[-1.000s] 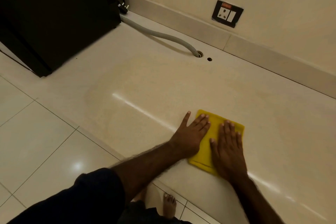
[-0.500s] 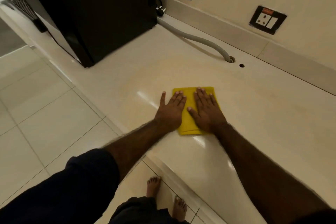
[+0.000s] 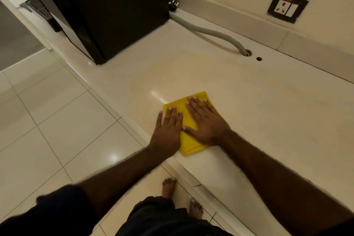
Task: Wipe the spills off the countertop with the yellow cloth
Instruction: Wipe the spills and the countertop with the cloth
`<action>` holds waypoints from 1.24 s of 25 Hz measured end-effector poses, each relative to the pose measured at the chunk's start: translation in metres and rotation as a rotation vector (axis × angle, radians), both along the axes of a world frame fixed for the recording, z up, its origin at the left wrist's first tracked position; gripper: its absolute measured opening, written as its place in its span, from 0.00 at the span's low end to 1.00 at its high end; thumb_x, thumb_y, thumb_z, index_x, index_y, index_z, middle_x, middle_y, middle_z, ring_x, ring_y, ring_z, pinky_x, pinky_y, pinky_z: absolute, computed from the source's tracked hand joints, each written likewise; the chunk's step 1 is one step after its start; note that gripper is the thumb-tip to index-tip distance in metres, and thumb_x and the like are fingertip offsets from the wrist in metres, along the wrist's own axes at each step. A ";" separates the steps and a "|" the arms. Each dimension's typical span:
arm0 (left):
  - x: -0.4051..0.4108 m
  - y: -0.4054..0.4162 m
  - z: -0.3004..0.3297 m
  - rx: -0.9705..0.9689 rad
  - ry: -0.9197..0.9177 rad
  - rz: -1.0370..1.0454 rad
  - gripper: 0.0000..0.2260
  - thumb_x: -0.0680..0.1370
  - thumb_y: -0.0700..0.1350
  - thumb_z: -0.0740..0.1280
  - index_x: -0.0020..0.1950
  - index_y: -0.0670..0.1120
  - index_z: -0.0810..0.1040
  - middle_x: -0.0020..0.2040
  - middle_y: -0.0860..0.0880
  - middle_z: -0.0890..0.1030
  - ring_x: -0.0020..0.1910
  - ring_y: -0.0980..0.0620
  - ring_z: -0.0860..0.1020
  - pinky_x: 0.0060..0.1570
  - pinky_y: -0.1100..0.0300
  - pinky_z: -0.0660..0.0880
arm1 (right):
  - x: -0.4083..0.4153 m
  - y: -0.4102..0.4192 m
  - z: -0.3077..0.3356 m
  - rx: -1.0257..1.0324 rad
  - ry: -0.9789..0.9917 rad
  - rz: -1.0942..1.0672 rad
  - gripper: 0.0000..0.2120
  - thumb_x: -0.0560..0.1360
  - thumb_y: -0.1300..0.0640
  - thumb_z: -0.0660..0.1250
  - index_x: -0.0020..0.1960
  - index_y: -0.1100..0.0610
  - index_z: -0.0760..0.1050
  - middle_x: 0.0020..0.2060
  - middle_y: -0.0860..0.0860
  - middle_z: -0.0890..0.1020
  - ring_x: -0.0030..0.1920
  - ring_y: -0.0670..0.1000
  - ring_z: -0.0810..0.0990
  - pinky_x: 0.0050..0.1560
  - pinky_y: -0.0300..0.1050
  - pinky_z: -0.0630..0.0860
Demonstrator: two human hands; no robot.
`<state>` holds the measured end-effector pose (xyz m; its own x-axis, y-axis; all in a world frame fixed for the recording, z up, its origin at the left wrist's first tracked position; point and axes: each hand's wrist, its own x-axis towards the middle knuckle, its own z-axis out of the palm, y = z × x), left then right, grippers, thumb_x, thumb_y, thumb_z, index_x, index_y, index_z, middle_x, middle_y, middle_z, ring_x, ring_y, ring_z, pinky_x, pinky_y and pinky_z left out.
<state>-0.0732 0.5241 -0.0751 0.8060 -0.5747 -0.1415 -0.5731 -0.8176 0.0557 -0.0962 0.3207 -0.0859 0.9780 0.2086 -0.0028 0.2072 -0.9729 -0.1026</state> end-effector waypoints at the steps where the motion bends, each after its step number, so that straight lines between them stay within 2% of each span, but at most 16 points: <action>1: 0.003 -0.016 0.002 -0.002 -0.020 -0.057 0.28 0.85 0.49 0.45 0.85 0.42 0.45 0.86 0.38 0.46 0.85 0.39 0.44 0.83 0.38 0.41 | -0.006 -0.012 0.002 0.001 0.014 -0.056 0.46 0.80 0.28 0.48 0.87 0.58 0.53 0.87 0.55 0.54 0.88 0.55 0.50 0.87 0.58 0.47; 4: 0.007 -0.073 0.005 0.002 -0.021 -0.235 0.28 0.87 0.48 0.48 0.85 0.43 0.45 0.86 0.39 0.46 0.85 0.40 0.44 0.82 0.38 0.39 | -0.038 -0.056 0.005 0.027 0.039 -0.258 0.48 0.78 0.27 0.44 0.87 0.58 0.52 0.87 0.56 0.52 0.88 0.55 0.48 0.87 0.58 0.45; 7: -0.018 -0.125 0.007 0.044 -0.002 -0.390 0.29 0.86 0.46 0.50 0.85 0.42 0.46 0.86 0.38 0.45 0.85 0.40 0.44 0.82 0.36 0.39 | -0.096 -0.083 0.004 0.046 0.012 -0.458 0.48 0.78 0.28 0.44 0.86 0.61 0.54 0.87 0.58 0.53 0.88 0.57 0.49 0.87 0.61 0.47; 12: -0.093 -0.148 0.001 0.081 -0.027 -0.713 0.32 0.82 0.44 0.52 0.84 0.37 0.46 0.85 0.33 0.47 0.84 0.33 0.45 0.80 0.30 0.43 | -0.212 -0.059 -0.010 0.014 -0.073 -0.802 0.45 0.80 0.30 0.50 0.85 0.62 0.58 0.86 0.60 0.58 0.87 0.60 0.55 0.85 0.66 0.51; 16: -0.139 -0.177 0.005 0.084 0.008 -0.905 0.35 0.80 0.44 0.57 0.84 0.38 0.46 0.85 0.35 0.45 0.85 0.35 0.43 0.79 0.29 0.41 | -0.279 -0.056 -0.023 -0.022 -0.094 -0.989 0.45 0.81 0.31 0.51 0.85 0.63 0.59 0.86 0.61 0.59 0.87 0.61 0.56 0.84 0.69 0.53; 19: -0.136 -0.212 0.009 0.093 0.049 -0.861 0.35 0.81 0.46 0.58 0.85 0.41 0.47 0.86 0.39 0.45 0.85 0.40 0.43 0.79 0.29 0.39 | -0.268 -0.080 -0.021 -0.023 -0.087 -1.030 0.45 0.80 0.32 0.50 0.84 0.65 0.60 0.85 0.63 0.60 0.86 0.64 0.57 0.84 0.70 0.53; 23: -0.093 -0.221 0.013 0.113 0.068 -0.683 0.35 0.81 0.46 0.58 0.85 0.44 0.46 0.86 0.43 0.44 0.86 0.46 0.42 0.79 0.31 0.37 | -0.211 -0.112 -0.013 0.012 -0.067 -0.903 0.47 0.79 0.30 0.48 0.84 0.64 0.60 0.85 0.63 0.60 0.86 0.63 0.57 0.85 0.68 0.50; 26: -0.048 -0.197 0.015 0.131 0.053 -0.561 0.37 0.80 0.45 0.60 0.86 0.45 0.45 0.87 0.44 0.44 0.86 0.48 0.43 0.79 0.31 0.38 | -0.154 -0.107 -0.006 0.051 -0.069 -0.774 0.49 0.78 0.28 0.45 0.84 0.65 0.59 0.85 0.63 0.60 0.86 0.63 0.56 0.85 0.67 0.48; 28: -0.016 -0.168 0.015 0.125 0.044 -0.467 0.37 0.80 0.45 0.59 0.86 0.46 0.45 0.87 0.45 0.44 0.86 0.49 0.43 0.80 0.31 0.39 | -0.112 -0.092 -0.003 0.066 -0.034 -0.678 0.50 0.77 0.27 0.43 0.85 0.63 0.56 0.86 0.61 0.57 0.87 0.61 0.52 0.86 0.64 0.44; 31: 0.020 -0.110 0.011 0.101 0.031 -0.317 0.32 0.83 0.46 0.56 0.86 0.48 0.46 0.87 0.46 0.45 0.86 0.50 0.46 0.80 0.33 0.40 | -0.057 -0.057 -0.001 0.080 0.008 -0.505 0.47 0.80 0.28 0.48 0.86 0.61 0.53 0.87 0.59 0.53 0.88 0.58 0.48 0.86 0.62 0.41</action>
